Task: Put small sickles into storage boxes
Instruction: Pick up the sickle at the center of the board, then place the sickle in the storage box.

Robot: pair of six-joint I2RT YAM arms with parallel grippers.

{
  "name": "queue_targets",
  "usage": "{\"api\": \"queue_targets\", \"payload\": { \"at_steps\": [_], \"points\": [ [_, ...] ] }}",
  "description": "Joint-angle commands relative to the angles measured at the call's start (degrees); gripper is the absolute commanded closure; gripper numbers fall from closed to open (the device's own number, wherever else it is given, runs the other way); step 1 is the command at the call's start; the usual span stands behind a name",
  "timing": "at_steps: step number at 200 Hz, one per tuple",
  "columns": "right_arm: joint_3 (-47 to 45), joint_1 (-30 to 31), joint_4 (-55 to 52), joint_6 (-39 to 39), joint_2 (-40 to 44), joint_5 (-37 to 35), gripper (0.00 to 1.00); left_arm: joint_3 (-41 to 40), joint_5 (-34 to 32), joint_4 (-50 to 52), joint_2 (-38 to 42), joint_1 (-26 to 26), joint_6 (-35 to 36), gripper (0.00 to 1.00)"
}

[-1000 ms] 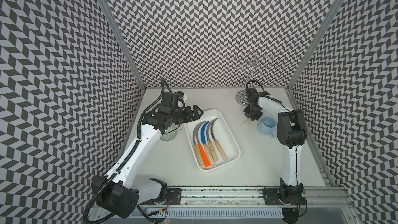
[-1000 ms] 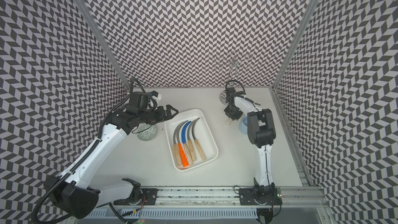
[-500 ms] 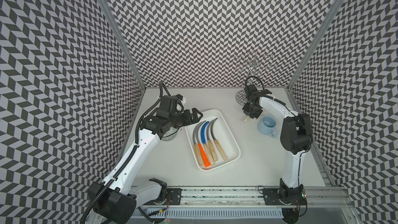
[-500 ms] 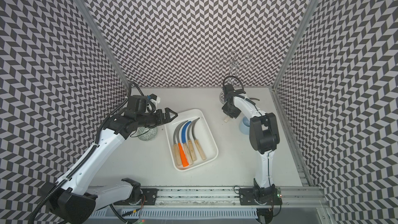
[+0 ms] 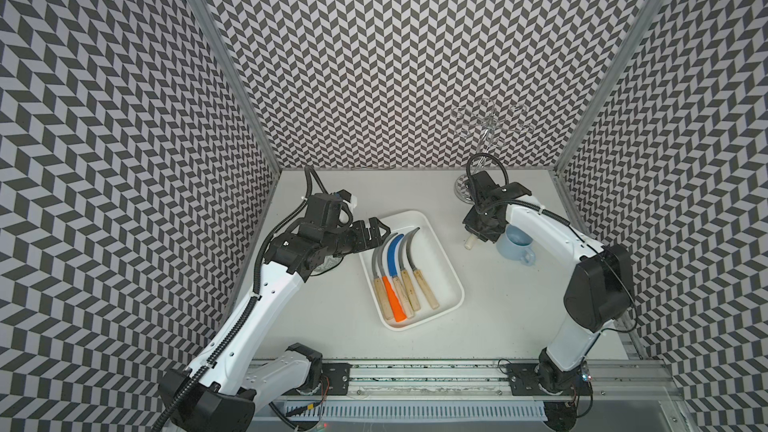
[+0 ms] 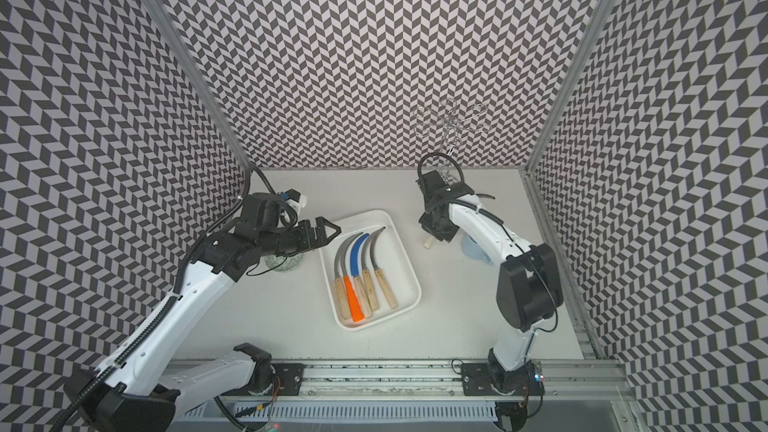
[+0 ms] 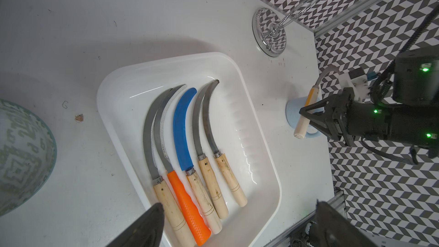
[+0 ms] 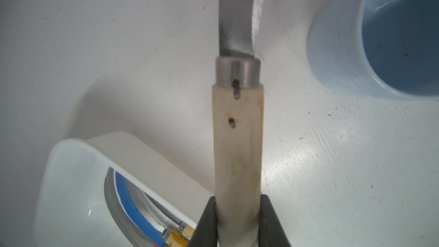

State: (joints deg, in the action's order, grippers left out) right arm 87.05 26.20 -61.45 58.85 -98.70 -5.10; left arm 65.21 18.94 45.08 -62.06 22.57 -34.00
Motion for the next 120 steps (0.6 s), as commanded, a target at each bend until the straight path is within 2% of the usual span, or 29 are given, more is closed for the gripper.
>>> {"api": "queue_targets", "payload": {
  "at_steps": [1,67,120],
  "points": [
    [-2.42,2.82,-0.4,2.54,5.28,-1.25,1.0,-0.94,-1.62,1.88,2.51,0.88,-0.54,0.0],
    [-4.64,12.22,-4.99,4.59,11.39,-1.57,1.0,-2.32,-3.03,3.43,5.45,2.0,-1.19,0.0],
    [-4.33,15.48,-5.61,-2.41,13.61,0.78,1.0,-3.12,-4.18,2.71,5.12,2.01,-3.66,0.0]
  ]
}}
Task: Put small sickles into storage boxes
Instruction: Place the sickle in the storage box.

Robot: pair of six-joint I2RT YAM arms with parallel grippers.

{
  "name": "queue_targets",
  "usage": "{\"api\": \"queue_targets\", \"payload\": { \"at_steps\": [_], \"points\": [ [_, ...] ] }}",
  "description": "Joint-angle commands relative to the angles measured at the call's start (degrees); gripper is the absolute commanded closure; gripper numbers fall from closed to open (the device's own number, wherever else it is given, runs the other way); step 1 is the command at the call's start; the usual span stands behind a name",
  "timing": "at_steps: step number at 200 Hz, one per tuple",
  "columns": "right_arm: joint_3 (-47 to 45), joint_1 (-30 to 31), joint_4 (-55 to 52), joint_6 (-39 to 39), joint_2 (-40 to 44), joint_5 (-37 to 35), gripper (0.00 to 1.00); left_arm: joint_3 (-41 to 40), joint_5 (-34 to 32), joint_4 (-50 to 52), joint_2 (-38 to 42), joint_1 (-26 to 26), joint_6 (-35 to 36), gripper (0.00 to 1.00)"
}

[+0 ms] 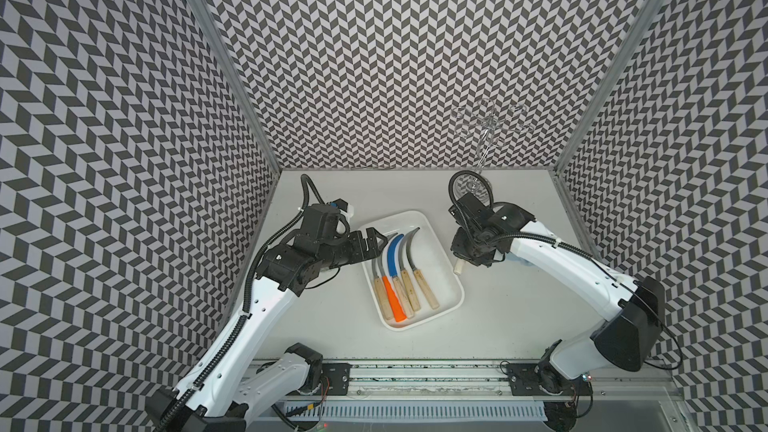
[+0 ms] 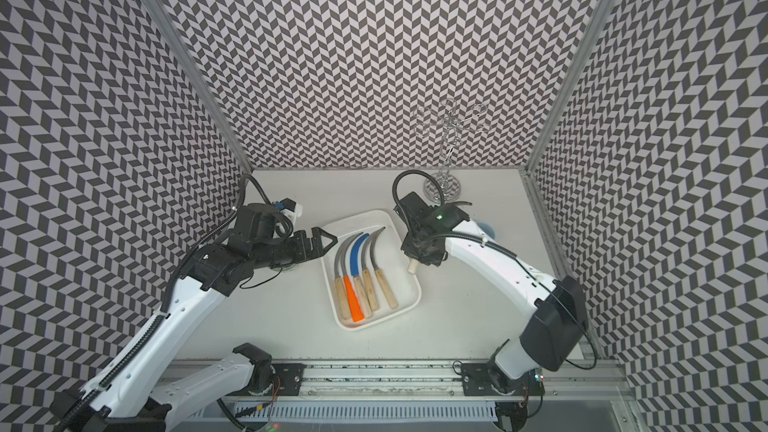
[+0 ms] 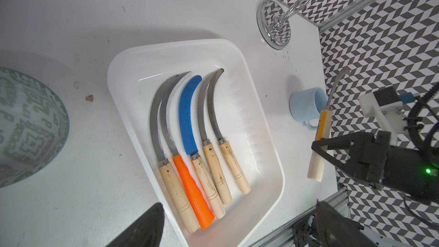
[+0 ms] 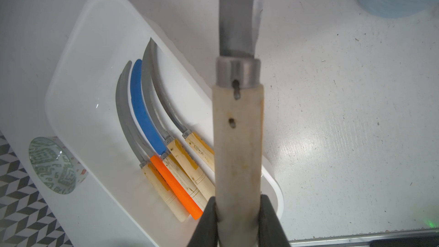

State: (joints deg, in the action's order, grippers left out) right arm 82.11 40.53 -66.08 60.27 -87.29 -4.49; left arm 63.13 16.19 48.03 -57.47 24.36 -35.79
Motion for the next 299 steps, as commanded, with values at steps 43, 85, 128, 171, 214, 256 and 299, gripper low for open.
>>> {"api": "queue_targets", "payload": {
  "at_steps": [43,85,128,171,214,256,299],
  "points": [
    [0.72,3.51,-0.67,-11.04,3.82,1.33,1.0,-3.3,-1.42,-1.37,1.52,0.19,-6.31,0.0],
    [1.37,6.23,0.01,-15.03,4.89,1.37,1.0,-3.69,-3.29,0.72,2.98,0.3,-7.04,0.0],
    [2.95,10.92,-0.88,-17.39,3.34,-0.72,1.0,-2.37,-4.65,4.19,5.42,0.17,-8.24,0.0],
    [5.5,15.2,-1.64,-19.53,0.14,-1.78,1.0,-3.88,-5.53,5.89,9.31,0.23,-10.59,0.0],
    [8.53,19.49,-2.25,-22.07,-4.85,-1.73,1.0,-5.12,-6.86,8.11,14.07,0.21,-12.68,0.0],
    [11.06,23.08,-2.47,-22.83,-9.91,-2.62,1.0,-5.14,-7.95,10.81,17.25,0.17,-13.71,0.0],
    [12.64,25.94,-2.06,-24.19,-14.92,-3.83,1.0,-4.21,-12.09,15.82,21.95,0.19,-16.74,0.0]
  ]
}}
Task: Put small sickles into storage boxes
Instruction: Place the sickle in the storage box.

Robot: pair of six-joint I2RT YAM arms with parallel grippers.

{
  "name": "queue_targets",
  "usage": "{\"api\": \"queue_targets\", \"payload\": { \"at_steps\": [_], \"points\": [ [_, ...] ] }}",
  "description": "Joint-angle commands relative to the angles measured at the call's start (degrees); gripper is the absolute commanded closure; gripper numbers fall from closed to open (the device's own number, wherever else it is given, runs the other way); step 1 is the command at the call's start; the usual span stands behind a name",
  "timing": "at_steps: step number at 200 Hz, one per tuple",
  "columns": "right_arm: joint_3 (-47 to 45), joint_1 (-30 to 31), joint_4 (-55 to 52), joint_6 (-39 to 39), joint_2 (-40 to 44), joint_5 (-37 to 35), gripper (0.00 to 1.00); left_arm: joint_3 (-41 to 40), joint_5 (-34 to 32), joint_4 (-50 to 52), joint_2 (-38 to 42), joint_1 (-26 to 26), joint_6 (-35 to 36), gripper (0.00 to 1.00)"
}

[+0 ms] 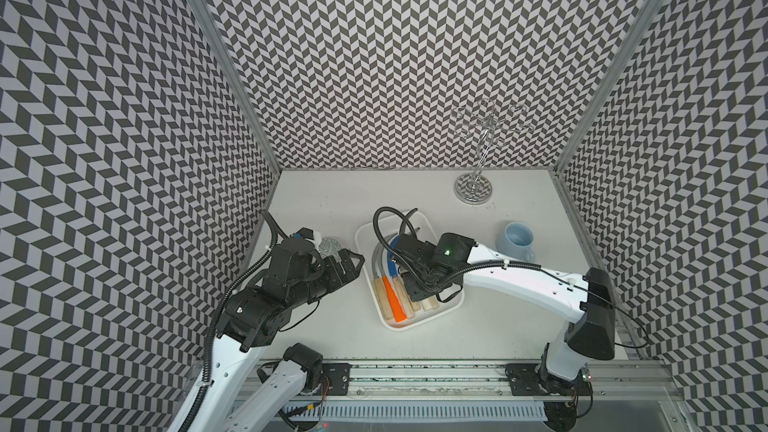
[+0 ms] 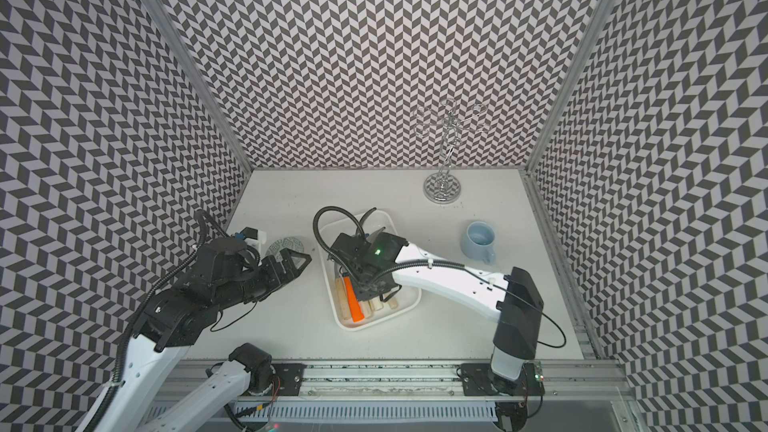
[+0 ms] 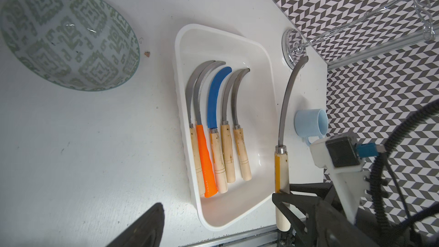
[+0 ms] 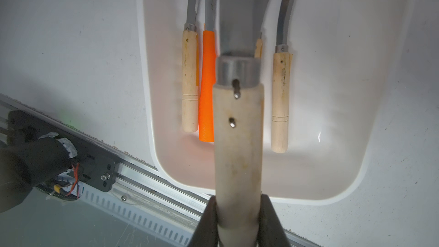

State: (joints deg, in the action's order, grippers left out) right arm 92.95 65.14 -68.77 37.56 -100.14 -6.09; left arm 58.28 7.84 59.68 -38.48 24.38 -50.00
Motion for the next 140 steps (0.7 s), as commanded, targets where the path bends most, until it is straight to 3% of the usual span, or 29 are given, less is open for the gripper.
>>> {"api": "queue_targets", "payload": {
  "at_steps": [1,70,140],
  "points": [
    [1.8,1.36,0.64,-1.55,-2.16,-2.29,1.0,0.67,-3.76,4.15,3.1,0.2,-2.59,0.0],
    [0.39,1.65,3.01,-2.85,-6.4,-2.6,1.0,1.08,-3.72,6.84,8.3,0.14,-5.95,0.0],
    [-1.16,1.19,5.22,-2.01,-9.12,-2.75,1.0,1.93,-3.2,6.13,7.57,0.14,-7.11,0.0]
  ]
}}
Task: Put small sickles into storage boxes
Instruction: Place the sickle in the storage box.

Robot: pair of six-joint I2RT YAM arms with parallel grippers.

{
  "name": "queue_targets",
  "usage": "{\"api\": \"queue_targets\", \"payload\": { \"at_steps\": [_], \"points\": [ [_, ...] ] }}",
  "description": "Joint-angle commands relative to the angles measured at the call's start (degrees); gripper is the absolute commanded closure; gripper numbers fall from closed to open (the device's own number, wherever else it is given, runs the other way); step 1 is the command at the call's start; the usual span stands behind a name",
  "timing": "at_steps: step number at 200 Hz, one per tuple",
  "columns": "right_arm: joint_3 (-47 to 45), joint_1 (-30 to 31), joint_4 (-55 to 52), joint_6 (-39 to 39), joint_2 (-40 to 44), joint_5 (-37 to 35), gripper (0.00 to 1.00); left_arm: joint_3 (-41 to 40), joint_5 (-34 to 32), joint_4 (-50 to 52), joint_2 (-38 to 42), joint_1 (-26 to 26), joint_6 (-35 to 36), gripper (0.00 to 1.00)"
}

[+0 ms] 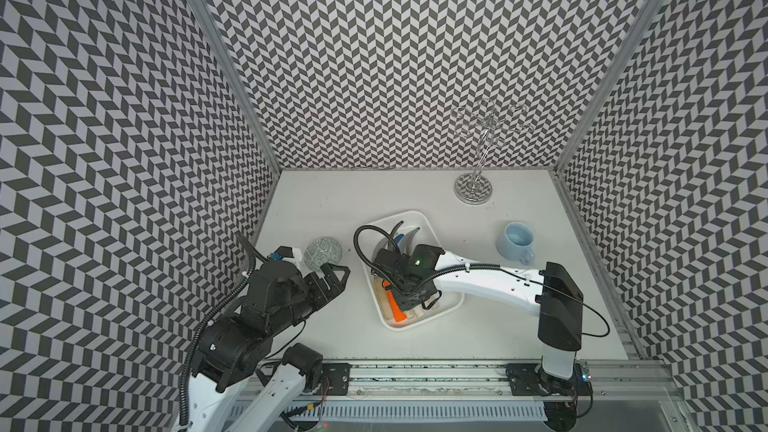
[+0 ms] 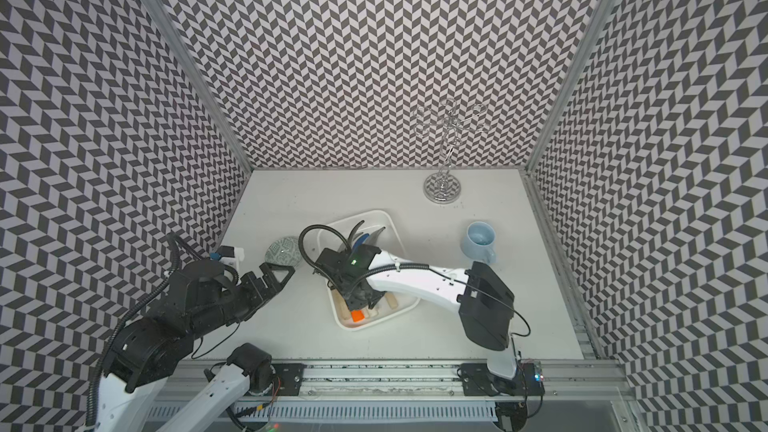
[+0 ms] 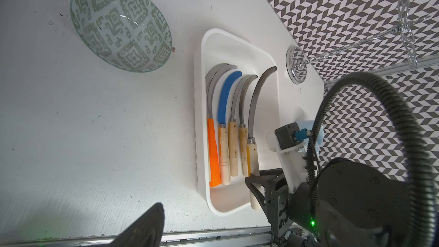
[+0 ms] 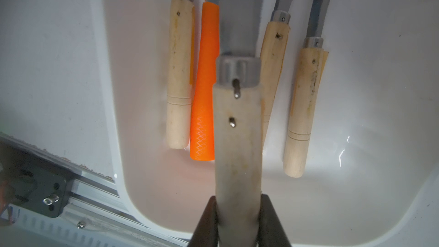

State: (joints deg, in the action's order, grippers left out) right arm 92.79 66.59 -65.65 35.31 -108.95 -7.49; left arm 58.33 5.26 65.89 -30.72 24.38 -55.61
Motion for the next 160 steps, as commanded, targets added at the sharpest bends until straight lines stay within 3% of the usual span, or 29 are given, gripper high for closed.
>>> {"api": "queue_targets", "payload": {
  "at_steps": [1,160],
  "points": [
    [-1.11,-0.29,2.19,0.22,-0.31,-1.28,1.0,1.89,-0.57,-0.16,-0.21,0.19,-1.46,0.0],
    [-7.08,-6.72,8.68,-3.14,-1.17,3.0,1.0,1.86,0.32,-3.61,-3.95,0.21,0.59,0.0]
  ]
}}
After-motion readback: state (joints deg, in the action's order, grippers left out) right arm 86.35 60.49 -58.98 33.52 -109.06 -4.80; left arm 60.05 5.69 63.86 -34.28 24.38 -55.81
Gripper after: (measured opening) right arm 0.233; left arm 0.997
